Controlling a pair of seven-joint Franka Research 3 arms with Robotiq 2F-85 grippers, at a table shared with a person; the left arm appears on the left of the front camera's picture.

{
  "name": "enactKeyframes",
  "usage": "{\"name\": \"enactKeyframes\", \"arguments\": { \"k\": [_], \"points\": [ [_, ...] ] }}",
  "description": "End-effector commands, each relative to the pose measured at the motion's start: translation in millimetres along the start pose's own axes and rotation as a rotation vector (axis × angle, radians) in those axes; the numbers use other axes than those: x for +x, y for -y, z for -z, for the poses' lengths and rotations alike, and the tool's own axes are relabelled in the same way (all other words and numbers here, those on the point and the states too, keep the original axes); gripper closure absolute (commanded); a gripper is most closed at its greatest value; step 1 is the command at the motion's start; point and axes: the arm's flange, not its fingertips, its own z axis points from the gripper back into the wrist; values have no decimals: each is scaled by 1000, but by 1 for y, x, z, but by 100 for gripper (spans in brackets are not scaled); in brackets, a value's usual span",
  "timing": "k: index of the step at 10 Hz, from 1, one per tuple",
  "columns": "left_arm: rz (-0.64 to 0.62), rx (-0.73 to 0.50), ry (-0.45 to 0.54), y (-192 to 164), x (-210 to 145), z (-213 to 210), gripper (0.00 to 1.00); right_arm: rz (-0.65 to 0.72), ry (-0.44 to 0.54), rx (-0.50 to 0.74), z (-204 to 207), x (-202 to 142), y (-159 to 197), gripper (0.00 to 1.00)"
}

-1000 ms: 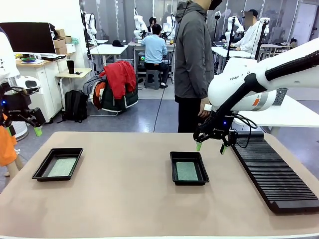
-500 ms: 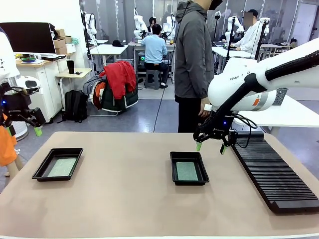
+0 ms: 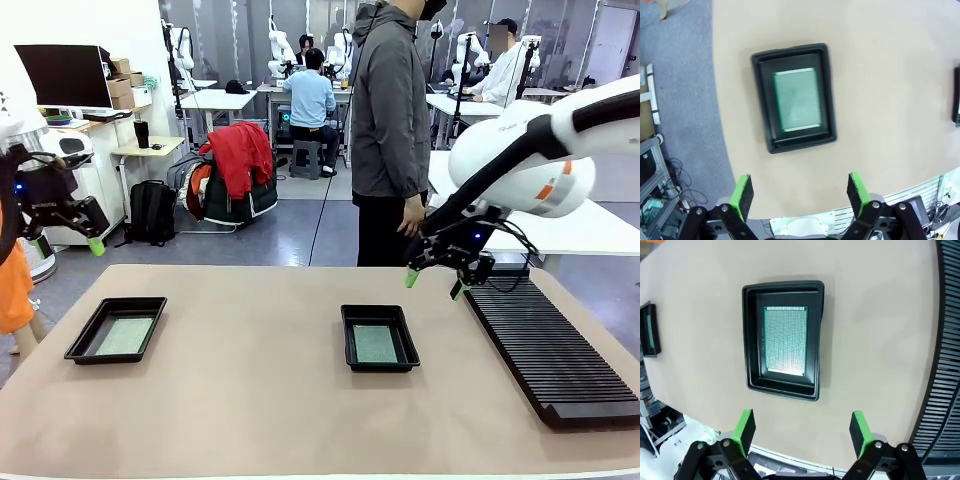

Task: Inspect and transfer BCBs to ESD trays.
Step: Pick up the ESD tray and place it on the left side of the table.

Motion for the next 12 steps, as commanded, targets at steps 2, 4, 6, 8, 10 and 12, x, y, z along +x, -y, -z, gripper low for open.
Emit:
{"name": "enactKeyframes", "arguments": {
  "k": [2,4,6,8,10,12],
  "points": [
    [23,-92,-30,57,-15,5,0,-17,-8,95,-19,-11,37,0],
    [-22,-106,-24,102,-19,11,0,-27,-9,139,-31,-10,60,0],
    [-51,-81,0,150,-23,15,0,-25,-4,171,-38,-6,83,0],
    [-61,-78,28,201,-26,19,0,-41,-11,203,-42,-2,104,0],
    [-58,-58,35,242,-25,22,0,-50,-10,234,-42,3,125,0],
    [-51,-30,19,282,-16,32,0,-31,-2,181,-45,-2,117,0]
  ]
}}
